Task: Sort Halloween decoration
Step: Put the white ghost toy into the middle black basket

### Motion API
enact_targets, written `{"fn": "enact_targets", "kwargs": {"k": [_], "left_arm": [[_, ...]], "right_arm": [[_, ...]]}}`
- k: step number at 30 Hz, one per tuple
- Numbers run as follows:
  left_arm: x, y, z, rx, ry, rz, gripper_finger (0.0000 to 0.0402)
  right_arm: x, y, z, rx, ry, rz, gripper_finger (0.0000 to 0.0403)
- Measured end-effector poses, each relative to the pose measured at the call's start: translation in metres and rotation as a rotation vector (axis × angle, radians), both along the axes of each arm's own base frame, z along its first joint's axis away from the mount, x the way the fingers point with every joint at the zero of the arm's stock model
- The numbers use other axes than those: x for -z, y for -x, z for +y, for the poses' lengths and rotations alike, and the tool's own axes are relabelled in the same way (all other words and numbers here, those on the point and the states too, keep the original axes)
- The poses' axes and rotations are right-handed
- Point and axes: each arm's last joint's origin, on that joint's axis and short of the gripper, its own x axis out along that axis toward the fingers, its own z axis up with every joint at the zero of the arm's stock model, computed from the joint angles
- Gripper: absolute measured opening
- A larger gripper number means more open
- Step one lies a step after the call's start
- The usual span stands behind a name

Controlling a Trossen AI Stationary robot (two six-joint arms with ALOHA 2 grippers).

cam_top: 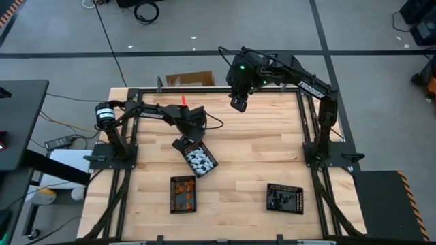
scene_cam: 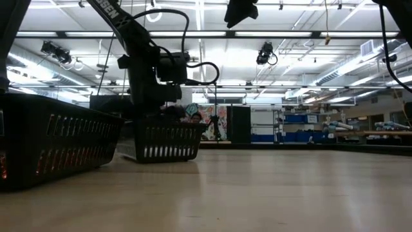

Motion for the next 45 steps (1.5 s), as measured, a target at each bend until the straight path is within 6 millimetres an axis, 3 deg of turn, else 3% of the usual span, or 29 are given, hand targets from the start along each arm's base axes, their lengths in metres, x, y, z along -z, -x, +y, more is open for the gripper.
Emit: {"fn": "enact_targets", "kwargs": {"k": [17, 35, 45], "left_arm": [[0.002, -0.001, -0.001, -0.008, -0.009, -0.005, 0.0191], [0.000, -0.001, -0.001, -0.040, 0.001, 0.003, 0.0008], [-0.013, -0.004, 0.001, -0.082, 0.021, 0.033, 0.0000]], "right_arm": [[0.000, -0.001, 0.000, -0.006, 0.001, -0.008, 0.0153], [0.000, -0.001, 0.000, -0.012, 0.005, -0.007, 0.0153], [-0.001, -0.001, 0.000, -0.025, 0.016, -0.005, 0.0153]]}}
